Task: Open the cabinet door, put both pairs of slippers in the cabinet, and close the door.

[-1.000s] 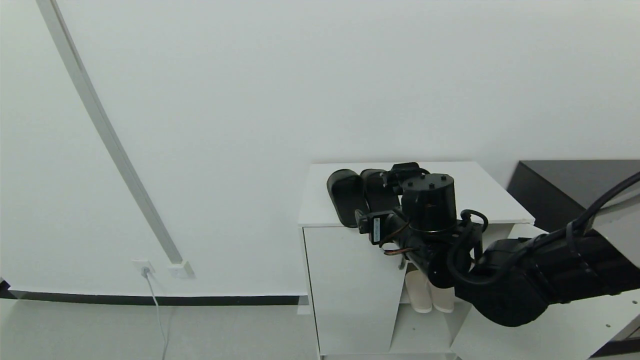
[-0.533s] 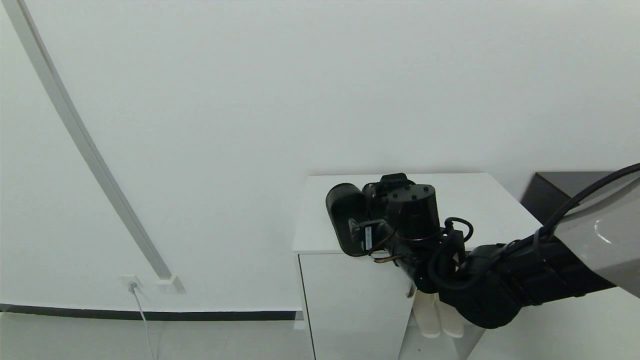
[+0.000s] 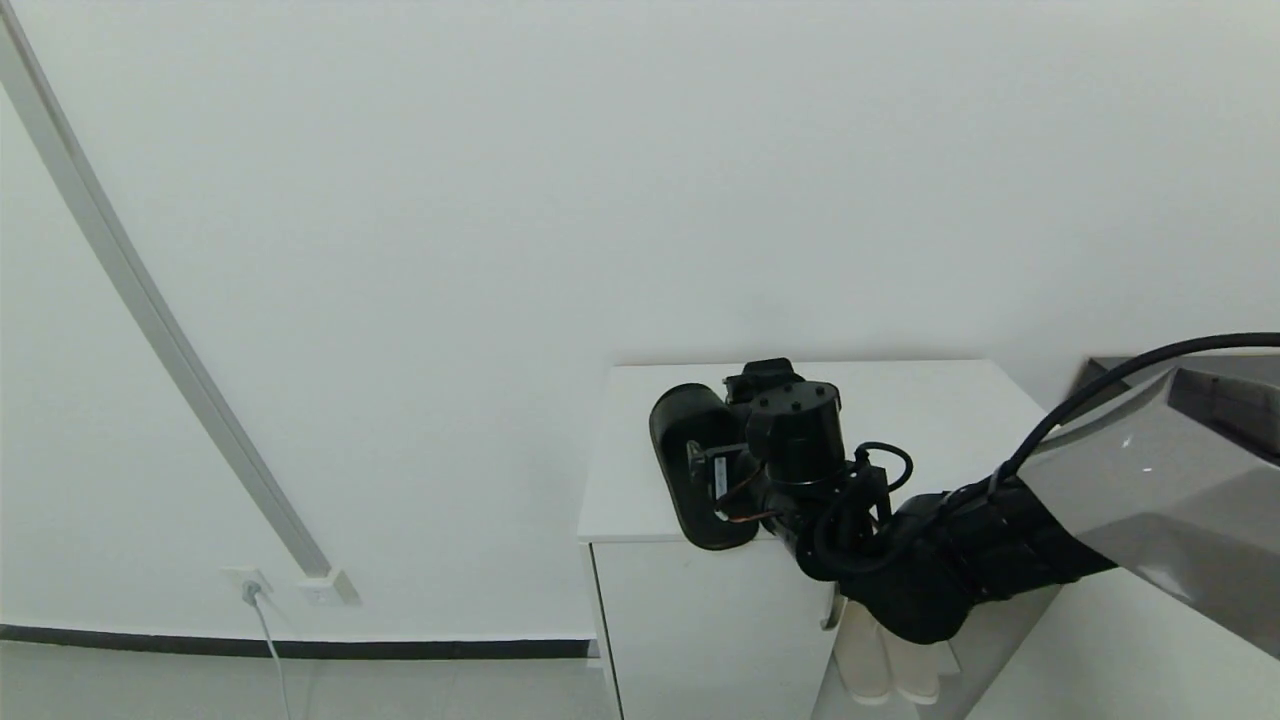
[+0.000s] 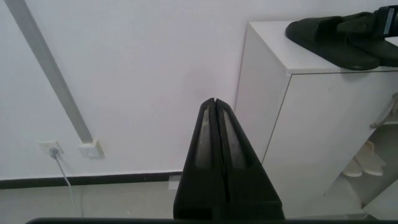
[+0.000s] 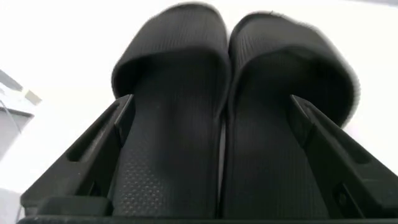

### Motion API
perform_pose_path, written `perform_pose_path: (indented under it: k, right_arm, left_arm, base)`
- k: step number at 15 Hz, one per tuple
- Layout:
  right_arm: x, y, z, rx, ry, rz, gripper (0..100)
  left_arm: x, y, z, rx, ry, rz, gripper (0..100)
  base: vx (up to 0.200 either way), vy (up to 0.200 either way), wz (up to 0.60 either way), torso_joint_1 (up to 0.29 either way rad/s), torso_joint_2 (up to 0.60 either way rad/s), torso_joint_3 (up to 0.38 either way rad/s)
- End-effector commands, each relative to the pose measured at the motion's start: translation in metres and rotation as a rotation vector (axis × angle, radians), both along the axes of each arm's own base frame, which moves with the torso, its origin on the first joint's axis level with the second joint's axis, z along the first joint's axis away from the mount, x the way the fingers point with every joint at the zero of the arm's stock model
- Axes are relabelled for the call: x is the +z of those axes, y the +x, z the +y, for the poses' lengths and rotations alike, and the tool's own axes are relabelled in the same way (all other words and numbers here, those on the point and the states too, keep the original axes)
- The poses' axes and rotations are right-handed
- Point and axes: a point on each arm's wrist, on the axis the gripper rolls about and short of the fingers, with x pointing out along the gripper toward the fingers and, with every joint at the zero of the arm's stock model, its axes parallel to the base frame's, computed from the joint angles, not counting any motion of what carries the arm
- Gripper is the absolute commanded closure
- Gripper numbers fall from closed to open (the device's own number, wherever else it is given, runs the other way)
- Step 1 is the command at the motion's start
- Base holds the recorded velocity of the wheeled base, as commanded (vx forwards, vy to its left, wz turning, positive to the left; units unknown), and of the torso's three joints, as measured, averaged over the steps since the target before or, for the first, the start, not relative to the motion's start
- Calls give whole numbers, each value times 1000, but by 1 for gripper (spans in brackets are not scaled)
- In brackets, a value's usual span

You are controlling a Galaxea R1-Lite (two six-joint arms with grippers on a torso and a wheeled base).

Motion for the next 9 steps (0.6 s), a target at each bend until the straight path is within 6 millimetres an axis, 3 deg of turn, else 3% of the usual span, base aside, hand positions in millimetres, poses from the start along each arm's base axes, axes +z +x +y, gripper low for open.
perform_pose_path:
  k: [1, 5, 9]
  right_arm:
    - [-10, 8, 1, -11, -8, 8, 0]
    - [-18, 30, 5, -35, -4, -9, 0]
    - [-15, 39, 8, -37, -14, -33, 0]
  left_arm:
    - [0, 0, 0, 0, 2, 0, 100]
    - [0, 0, 0, 2, -2, 0, 100]
    - [0, 0, 0, 3, 0, 0, 100]
  base:
    - [0, 0, 0, 0, 0, 0]
    - [0, 0, 0, 0, 0, 0]
    - [0, 0, 0, 0, 0, 0]
